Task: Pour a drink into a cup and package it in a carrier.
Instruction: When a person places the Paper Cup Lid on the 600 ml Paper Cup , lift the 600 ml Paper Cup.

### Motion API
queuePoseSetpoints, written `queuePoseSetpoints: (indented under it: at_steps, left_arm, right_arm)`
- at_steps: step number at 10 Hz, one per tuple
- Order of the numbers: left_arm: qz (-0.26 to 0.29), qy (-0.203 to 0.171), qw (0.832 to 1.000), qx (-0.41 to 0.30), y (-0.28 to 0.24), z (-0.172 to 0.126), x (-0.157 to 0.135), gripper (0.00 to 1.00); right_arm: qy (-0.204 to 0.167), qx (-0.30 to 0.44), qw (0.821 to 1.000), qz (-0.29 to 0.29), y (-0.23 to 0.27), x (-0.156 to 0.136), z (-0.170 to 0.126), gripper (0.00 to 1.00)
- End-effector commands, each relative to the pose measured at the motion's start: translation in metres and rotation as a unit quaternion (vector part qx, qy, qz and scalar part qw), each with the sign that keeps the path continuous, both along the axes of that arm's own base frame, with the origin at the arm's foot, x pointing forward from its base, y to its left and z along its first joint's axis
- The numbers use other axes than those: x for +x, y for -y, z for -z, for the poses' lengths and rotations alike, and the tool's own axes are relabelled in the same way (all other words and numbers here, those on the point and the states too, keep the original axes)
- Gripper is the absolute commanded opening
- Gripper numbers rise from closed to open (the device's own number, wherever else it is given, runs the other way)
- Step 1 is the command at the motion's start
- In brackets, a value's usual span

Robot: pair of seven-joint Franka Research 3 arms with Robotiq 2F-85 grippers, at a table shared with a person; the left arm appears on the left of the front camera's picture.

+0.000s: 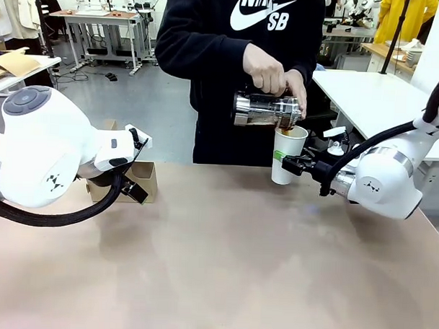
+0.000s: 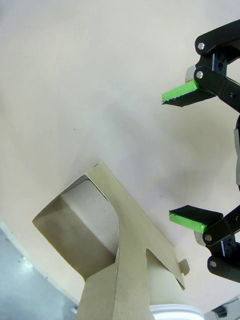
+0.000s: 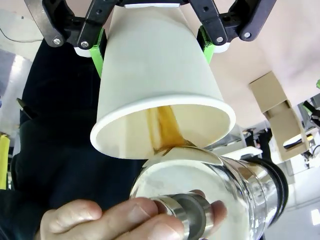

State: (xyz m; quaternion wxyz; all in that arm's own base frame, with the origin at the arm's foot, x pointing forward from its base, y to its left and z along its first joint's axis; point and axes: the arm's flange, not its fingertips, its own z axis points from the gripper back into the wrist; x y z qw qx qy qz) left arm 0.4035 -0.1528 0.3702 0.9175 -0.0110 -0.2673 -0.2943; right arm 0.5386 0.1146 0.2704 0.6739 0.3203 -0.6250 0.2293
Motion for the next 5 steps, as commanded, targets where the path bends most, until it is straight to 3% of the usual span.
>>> queuePoseSetpoints:
  at_steps: [1,5]
  left_arm:
    - [0.000,0.000,1.000,-0.001,-0.0007,-0.0002,0.0000,1.00]
    - [0.000,0.000,1.000,-0.001,-0.0007,-0.0002,0.0000,1.00]
  right_arm:
    - [-0.001,0.002,1.000,0.004,-0.0018,-0.0014,-0.0047,0.80]
    - [-0.001,0.002,1.000,0.004,-0.0018,-0.0014,-0.0047,0.80]
